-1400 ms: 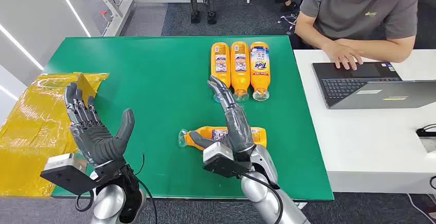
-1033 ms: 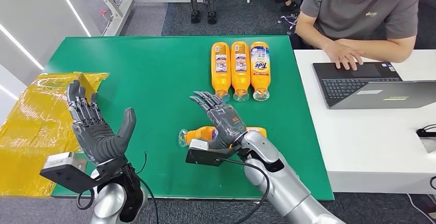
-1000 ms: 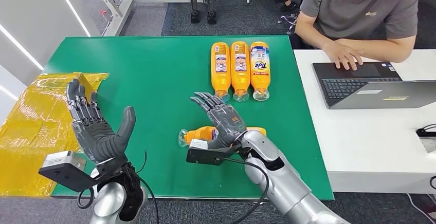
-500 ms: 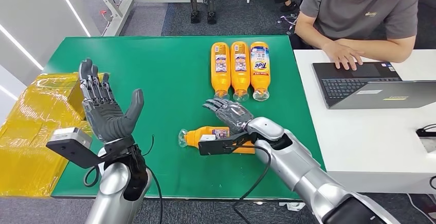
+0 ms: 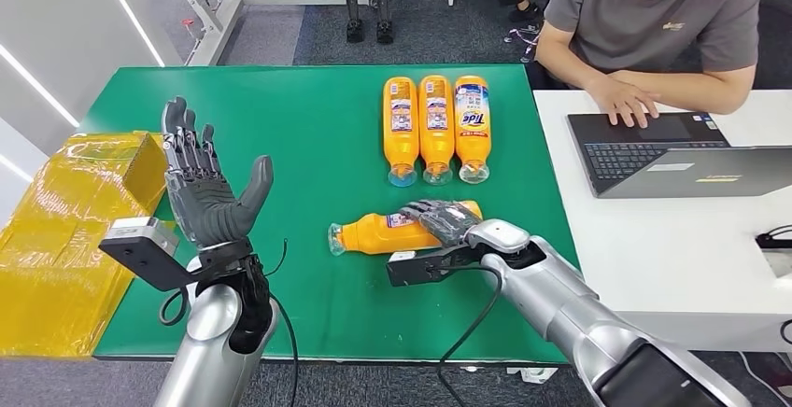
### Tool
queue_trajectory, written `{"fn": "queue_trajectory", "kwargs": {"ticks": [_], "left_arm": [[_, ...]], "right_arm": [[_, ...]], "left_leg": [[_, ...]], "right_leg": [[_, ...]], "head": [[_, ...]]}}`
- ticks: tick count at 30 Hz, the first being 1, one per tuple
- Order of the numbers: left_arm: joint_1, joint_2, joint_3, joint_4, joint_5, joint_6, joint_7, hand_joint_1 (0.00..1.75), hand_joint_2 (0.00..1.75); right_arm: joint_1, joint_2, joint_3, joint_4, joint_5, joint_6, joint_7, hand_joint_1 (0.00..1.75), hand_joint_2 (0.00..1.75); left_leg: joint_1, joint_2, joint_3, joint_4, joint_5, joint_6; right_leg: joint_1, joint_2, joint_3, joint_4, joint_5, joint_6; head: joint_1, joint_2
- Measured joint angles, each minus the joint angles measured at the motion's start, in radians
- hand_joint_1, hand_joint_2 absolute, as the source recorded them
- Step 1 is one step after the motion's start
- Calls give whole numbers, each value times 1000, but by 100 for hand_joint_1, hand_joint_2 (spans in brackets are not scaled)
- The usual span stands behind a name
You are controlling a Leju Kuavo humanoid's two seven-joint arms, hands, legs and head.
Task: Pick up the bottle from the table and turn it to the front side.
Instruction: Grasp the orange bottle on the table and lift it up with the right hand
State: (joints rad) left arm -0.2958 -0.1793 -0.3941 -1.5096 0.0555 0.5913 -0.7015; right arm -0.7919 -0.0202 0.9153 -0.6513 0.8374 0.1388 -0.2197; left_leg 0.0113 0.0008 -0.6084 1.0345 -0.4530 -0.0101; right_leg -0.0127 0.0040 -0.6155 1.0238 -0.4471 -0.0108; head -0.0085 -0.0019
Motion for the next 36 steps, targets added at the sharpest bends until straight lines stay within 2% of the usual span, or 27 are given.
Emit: {"fn": "queue_trajectory", "kwargs": {"ticks": [11,26,27,29,31,36], "left_arm": [[-3,-4,0,10,1,0,0,0,175],[-9,-15,0,18,-2,-6,0,0,175],[-9,-15,0,18,-2,-5,0,0,175],[-10,-15,0,19,-2,-3,0,0,175],[-10,-14,0,19,-2,-1,0,0,175],[-10,-14,0,19,-2,1,0,0,175]], "right_arm": [[-49,-16,65,61,3,40,-2,0,175],[-50,-54,97,83,16,-31,85,3,175],[-49,-55,97,84,18,-40,91,14,175],[-48,-56,98,86,21,-60,100,101,175],[-46,-56,100,87,23,-80,105,175,175],[-42,-56,103,87,29,-123,106,175,175]], "left_leg": [[0,0,0,0,1,1],[0,0,0,2,1,2],[0,0,0,2,1,2],[0,0,0,2,1,2],[0,0,0,2,1,2],[0,0,0,2,1,2]], "right_leg": [[0,0,1,0,0,1],[0,0,2,0,1,2],[0,0,2,0,2,2],[0,0,2,0,2,2],[0,0,2,0,2,2],[0,0,1,0,2,2]], "head": [[0,0],[0,0],[0,0],[0,0],[0,0],[0,0]]}}
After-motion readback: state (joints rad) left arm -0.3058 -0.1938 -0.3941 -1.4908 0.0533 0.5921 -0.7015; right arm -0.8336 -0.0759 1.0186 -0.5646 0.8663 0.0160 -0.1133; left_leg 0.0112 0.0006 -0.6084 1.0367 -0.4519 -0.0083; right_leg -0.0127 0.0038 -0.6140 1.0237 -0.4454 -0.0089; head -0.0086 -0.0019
